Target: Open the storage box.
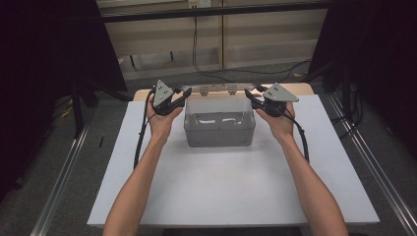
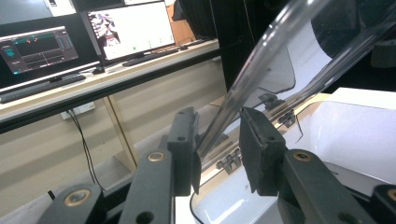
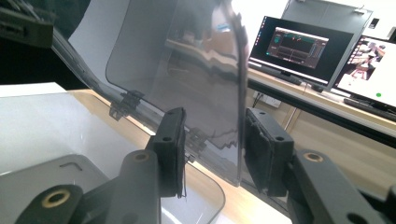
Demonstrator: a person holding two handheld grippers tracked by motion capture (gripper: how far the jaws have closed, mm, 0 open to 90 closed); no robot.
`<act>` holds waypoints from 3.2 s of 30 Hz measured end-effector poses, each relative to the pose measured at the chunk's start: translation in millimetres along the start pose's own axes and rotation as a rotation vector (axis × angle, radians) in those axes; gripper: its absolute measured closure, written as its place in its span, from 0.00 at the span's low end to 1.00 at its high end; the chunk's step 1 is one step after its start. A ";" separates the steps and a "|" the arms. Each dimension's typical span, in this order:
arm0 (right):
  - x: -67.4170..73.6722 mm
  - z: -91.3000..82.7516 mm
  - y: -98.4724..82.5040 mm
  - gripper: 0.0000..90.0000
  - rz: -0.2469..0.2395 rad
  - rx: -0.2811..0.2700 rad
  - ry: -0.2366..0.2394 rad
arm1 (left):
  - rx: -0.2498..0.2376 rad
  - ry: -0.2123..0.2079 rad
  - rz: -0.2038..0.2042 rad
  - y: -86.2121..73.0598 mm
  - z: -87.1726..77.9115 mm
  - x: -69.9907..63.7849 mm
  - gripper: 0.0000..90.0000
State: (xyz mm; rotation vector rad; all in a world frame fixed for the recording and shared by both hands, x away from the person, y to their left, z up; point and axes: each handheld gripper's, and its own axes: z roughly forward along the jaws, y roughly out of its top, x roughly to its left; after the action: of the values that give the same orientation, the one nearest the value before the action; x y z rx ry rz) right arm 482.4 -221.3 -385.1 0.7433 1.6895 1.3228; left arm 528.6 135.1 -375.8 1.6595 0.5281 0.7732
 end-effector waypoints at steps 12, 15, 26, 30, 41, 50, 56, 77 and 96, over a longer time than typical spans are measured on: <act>-8.2 13.1 -13.5 0.63 0.033 0.023 -0.018 | 0.000 0.002 -0.003 2.4 3.2 2.9 0.76; -11.6 15.2 -15.0 0.61 0.050 0.031 -0.005 | 0.001 0.002 -0.004 2.9 4.0 3.7 0.76; -15.4 25.7 -14.4 0.68 0.069 0.026 0.013 | 0.001 0.003 -0.010 5.2 7.7 6.8 0.77; -17.3 29.6 -13.8 0.72 0.068 0.031 0.021 | 0.004 0.004 -0.003 5.8 8.3 8.5 0.78; -19.6 33.1 -13.1 0.77 0.084 0.021 0.025 | -0.001 0.008 -0.012 4.2 11.5 11.8 0.79; -20.6 34.5 -13.1 0.77 0.094 0.017 0.021 | 0.040 0.024 -0.012 -6.7 19.4 14.5 0.76; -21.8 36.0 -11.2 0.77 0.092 0.022 0.021 | 0.041 0.030 -0.001 -9.0 23.7 13.8 0.76; -24.2 39.7 -8.0 0.78 0.101 0.027 0.016 | 0.077 0.021 -0.015 -18.3 35.4 19.2 0.80; -30.8 46.5 -23.9 0.80 0.124 0.075 0.017 | 0.059 0.023 -0.045 -19.2 40.7 23.6 0.82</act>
State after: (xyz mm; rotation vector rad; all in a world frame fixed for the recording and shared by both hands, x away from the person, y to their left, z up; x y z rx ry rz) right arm 538.9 -232.2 -404.3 0.8956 1.7378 1.3599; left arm 575.6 128.7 -394.0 1.6892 0.6074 0.7512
